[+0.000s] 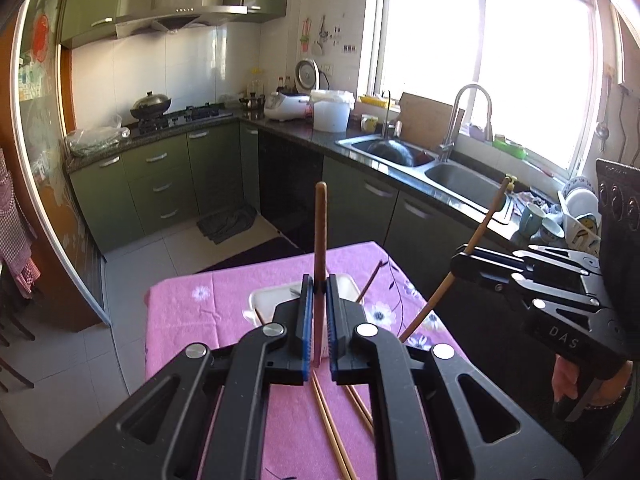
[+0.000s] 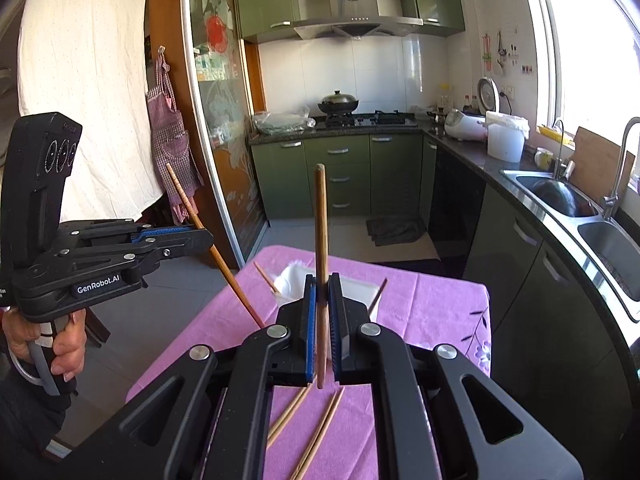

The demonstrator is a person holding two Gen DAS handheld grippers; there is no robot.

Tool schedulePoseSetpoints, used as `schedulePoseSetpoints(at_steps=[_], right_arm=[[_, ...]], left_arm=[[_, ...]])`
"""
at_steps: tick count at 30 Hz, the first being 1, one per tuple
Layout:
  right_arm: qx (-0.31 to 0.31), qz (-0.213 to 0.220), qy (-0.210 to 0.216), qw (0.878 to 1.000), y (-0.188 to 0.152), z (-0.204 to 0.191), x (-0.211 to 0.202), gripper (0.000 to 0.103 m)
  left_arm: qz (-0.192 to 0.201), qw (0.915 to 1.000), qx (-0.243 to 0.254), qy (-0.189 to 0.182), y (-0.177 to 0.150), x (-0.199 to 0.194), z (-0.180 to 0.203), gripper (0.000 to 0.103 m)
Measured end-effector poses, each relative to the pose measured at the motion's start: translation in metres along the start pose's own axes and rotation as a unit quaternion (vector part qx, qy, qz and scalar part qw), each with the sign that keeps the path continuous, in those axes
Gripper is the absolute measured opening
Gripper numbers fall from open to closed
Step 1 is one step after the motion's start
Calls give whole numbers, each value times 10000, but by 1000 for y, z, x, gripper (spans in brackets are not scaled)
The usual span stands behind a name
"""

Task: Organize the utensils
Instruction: 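Carry both upright chopsticks toward the white holder with both tools, then lower both chopsticks into the holder and open both tools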

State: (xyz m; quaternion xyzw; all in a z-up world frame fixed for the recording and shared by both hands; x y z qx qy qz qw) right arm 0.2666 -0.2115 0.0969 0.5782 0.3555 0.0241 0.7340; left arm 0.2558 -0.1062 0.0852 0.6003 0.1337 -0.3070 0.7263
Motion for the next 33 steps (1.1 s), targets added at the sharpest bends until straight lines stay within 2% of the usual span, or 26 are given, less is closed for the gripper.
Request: schedulePoseSetpoints(at_steps=[4, 10, 14, 23, 29, 33], right_arm=[[120, 187, -92, 9997, 35, 14, 10, 7], [181, 111, -429, 9989, 57, 36, 52, 7], [294, -99, -404, 9987, 45, 45, 87, 7], [282, -787, -234, 9962, -24, 41, 151, 7], [208, -1007, -176, 9945, -45, 37, 166, 7], [143, -917, -156, 9956, -41, 33, 158, 9]], left_arm=[[399, 9992, 2, 89, 30, 4, 4, 6], [345, 9986, -157, 359, 35, 44, -12, 6], [73, 9983, -196, 541, 18, 75, -29, 6], [-301, 9967, -104, 745, -18, 114, -45, 6], [-421, 9956, 10, 843, -32, 126, -48, 8], [-399, 9954, -14, 875, -30, 123, -48, 15]])
Point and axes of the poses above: each gripper's, at about its wrist camera, not at the fingertips, and x roughly the way its jaws point, z to its right, y to its top, the point moved 9 cm from there along x, roughly the way its jaws point, and after that the axes turned 14 degrees about -x, right-handed, at the moved point
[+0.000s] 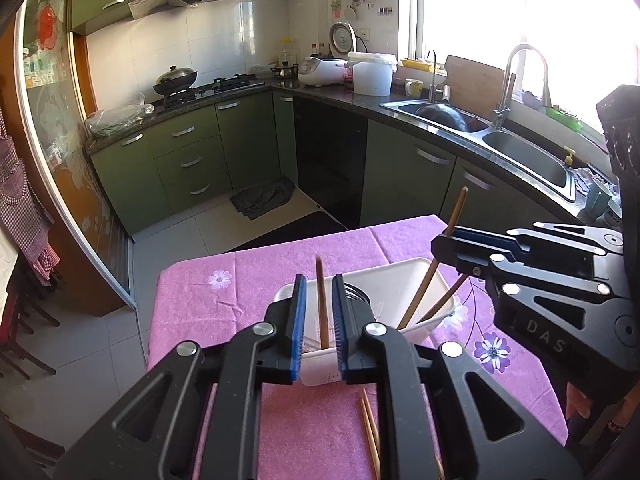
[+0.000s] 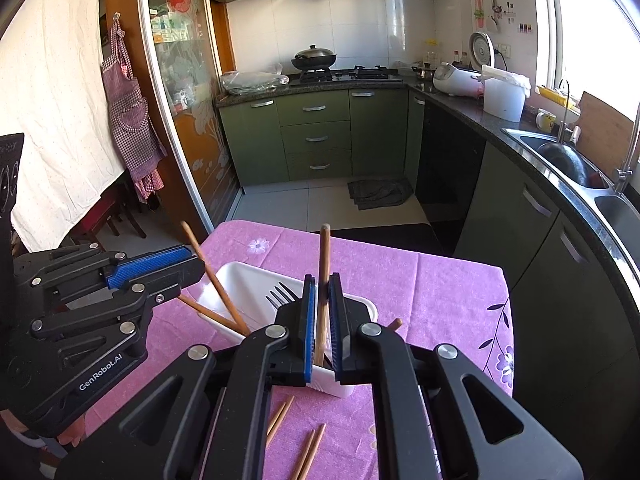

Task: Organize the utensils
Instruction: 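Lower both chopsticks into the holder and open both tools, then lower the left tool onto a wooden chopstick and raise it upright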

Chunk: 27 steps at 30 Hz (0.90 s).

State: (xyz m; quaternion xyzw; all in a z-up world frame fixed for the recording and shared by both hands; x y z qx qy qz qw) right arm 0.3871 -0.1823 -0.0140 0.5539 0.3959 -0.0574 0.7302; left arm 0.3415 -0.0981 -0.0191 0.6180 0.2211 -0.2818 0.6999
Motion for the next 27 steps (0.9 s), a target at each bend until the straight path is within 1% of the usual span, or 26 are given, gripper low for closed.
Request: schedulePoseSetpoints(at_steps=[4, 6, 8, 10, 12, 14, 16, 19, 21, 23, 25, 27], right_arm=[[-13, 256, 36, 9997, 7, -5, -29, 11], [-34, 395, 61, 9992, 9, -10, -49, 15], [-107, 533, 59, 9985, 8, -15, -71, 15], [-189, 590, 22, 9981, 0, -21, -90, 19], [-230, 532, 21, 9983, -18, -27, -103, 28], [-262, 356, 15, 9990, -42, -32, -106, 30], [-235, 74, -9, 9997, -74, -33, -100, 30], [-112, -416, -78, 9990, -124, -28, -79, 30], [86, -721, 2, 9974, -158, -22, -63, 30], [244, -974, 36, 9949, -187, -14, -49, 30], [341, -1164, 84, 9926, -209, -10, -39, 30], [402, -1264, 110, 9911, -225, -8, -34, 30]], left_arm=[[81, 10000, 12, -27, 4, -14, 2, 17], [121, 9999, -11, -68, 5, -24, 2, 21], [124, 9998, -57, -115, 3, -36, 1, 25], [57, 9999, -45, -147, -4, -45, 1, 25], [-110, 9998, -7, -150, -19, -50, 1, 27], [-404, 9991, 54, -108, -42, -49, 0, 27], [-822, 9965, 55, -121, -72, -41, -1, 27], [-1570, 9874, 30, -213, -121, -20, 0, 27], [-1973, 9801, 38, -204, -150, -3, 2, 27], [-2278, 9736, 41, -128, -175, 13, 2, 27], [-2536, 9672, 20, -110, -195, 27, 5, 25], [-2659, 9640, 8, -30, -205, 38, 7, 21]])
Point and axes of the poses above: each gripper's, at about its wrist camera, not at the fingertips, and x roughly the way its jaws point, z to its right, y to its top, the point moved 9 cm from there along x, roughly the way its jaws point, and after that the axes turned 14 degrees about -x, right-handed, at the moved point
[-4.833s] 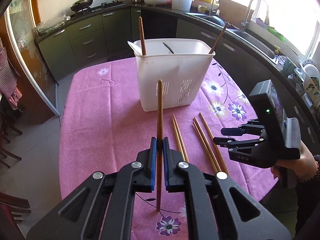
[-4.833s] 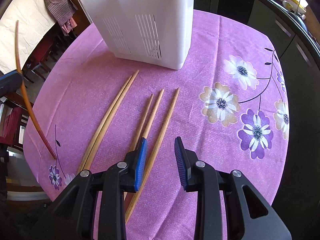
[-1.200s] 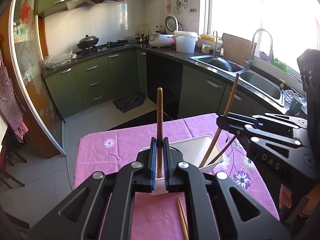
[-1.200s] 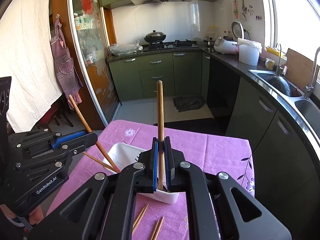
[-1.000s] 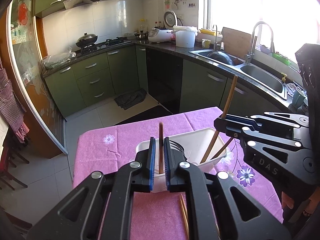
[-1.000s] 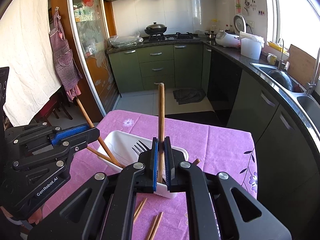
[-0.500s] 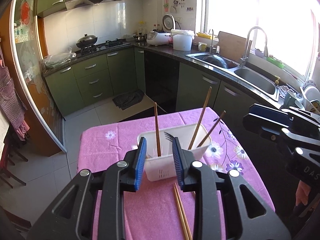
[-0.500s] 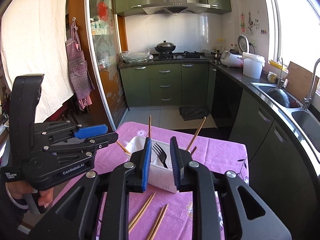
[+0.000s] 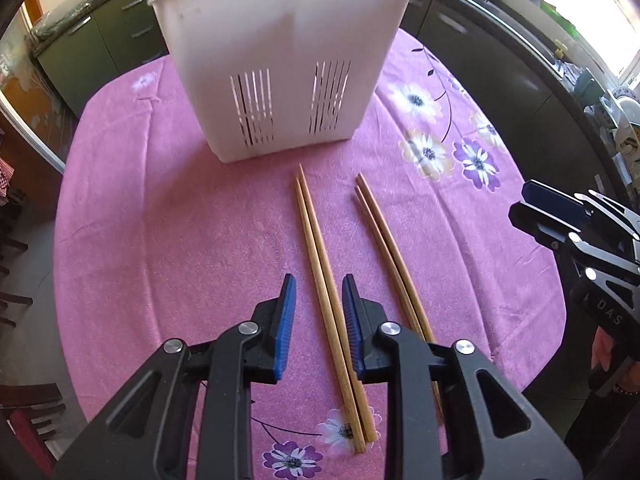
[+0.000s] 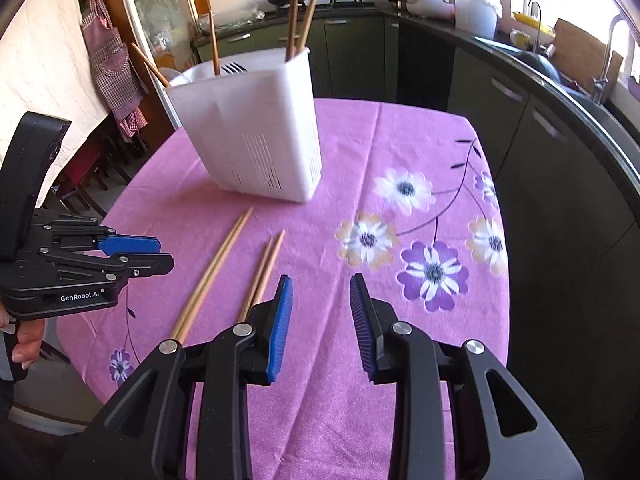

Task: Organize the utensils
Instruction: 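Lower the left tool onto a wooden chopstick and raise it upright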

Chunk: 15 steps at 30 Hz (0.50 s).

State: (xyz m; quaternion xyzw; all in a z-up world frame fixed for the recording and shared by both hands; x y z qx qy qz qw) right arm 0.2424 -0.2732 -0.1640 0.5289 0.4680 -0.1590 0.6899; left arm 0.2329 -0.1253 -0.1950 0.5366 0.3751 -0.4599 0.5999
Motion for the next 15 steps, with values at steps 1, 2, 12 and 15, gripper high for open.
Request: schedulePoseSetpoints(at_steps=[1, 2, 12, 15], right_arm=[[10, -30, 26, 10000, -5, 1, 2, 30], [27, -40, 42, 10000, -7, 2, 4, 30], [123, -21, 150, 9998, -12, 9, 4, 33], [145, -36, 191, 9997, -14, 8, 6, 33]], left_arm=[[-22, 10000, -26, 54, 0, 6, 0, 21], [-32, 9999, -55, 94, 1, 11, 0, 20], [-221, 9987, -106, 450, 8, 42, -1, 15], [-189, 9983, -69, 543, 10, 45, 1, 14]])
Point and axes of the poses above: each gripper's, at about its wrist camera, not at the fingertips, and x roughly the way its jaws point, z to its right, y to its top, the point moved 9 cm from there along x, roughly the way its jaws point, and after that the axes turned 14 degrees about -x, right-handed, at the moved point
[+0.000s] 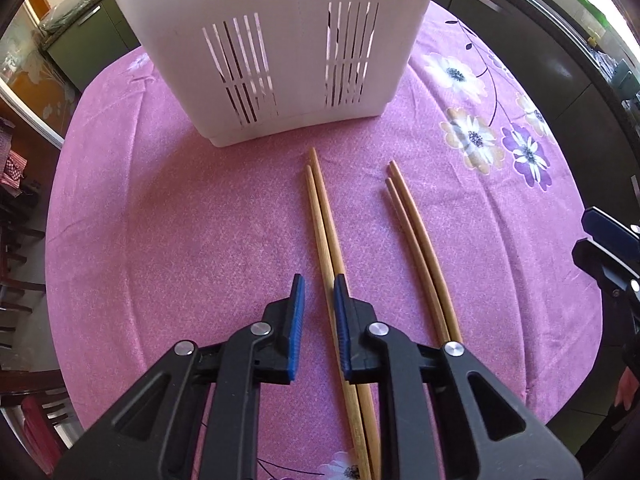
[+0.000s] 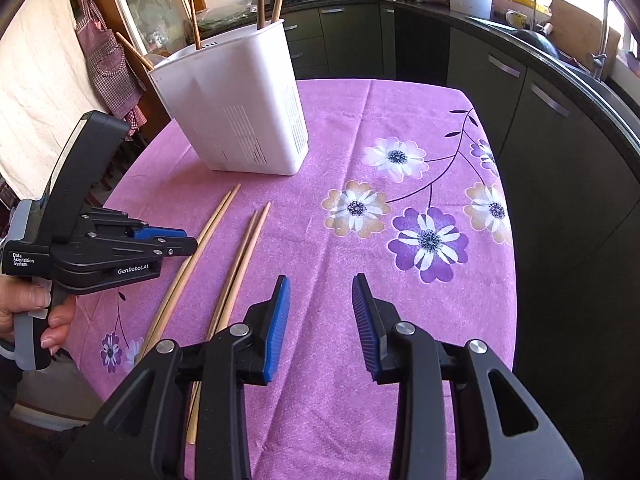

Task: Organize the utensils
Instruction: 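Lower the left tool onto a wooden chopstick and raise it upright, then grasp a wooden chopstick with the right tool while the left tool holds its chopstick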

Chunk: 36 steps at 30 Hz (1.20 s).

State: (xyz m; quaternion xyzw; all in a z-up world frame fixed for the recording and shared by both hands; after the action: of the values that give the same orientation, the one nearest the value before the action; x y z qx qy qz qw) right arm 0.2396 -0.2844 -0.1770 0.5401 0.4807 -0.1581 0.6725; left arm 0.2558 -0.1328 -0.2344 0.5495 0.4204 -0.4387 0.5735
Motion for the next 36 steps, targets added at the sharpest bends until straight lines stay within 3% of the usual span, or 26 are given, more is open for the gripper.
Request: schedulePoseSetpoints(at_steps=[14, 15, 23, 30, 36], right_arm=[[-32, -49, 98, 9999, -2, -6, 2, 32], [-30, -56, 95, 9999, -2, -5, 2, 33], [-11, -113, 121, 9999, -4, -6, 4, 33], [-36, -168, 113, 9998, 0, -8, 7, 33], [-125, -243, 171, 9995, 9, -17, 14, 33]], left_arm=[[-193, 9998, 21, 64, -2, 10, 7, 14], [-199, 9998, 30, 72, -2, 10, 6, 9], [-205, 9997, -127, 68, 5, 8, -19, 7], [383, 9986, -282, -251, 14, -29, -42, 7], [1077, 9922, -302, -548, 15, -85, -52, 7]])
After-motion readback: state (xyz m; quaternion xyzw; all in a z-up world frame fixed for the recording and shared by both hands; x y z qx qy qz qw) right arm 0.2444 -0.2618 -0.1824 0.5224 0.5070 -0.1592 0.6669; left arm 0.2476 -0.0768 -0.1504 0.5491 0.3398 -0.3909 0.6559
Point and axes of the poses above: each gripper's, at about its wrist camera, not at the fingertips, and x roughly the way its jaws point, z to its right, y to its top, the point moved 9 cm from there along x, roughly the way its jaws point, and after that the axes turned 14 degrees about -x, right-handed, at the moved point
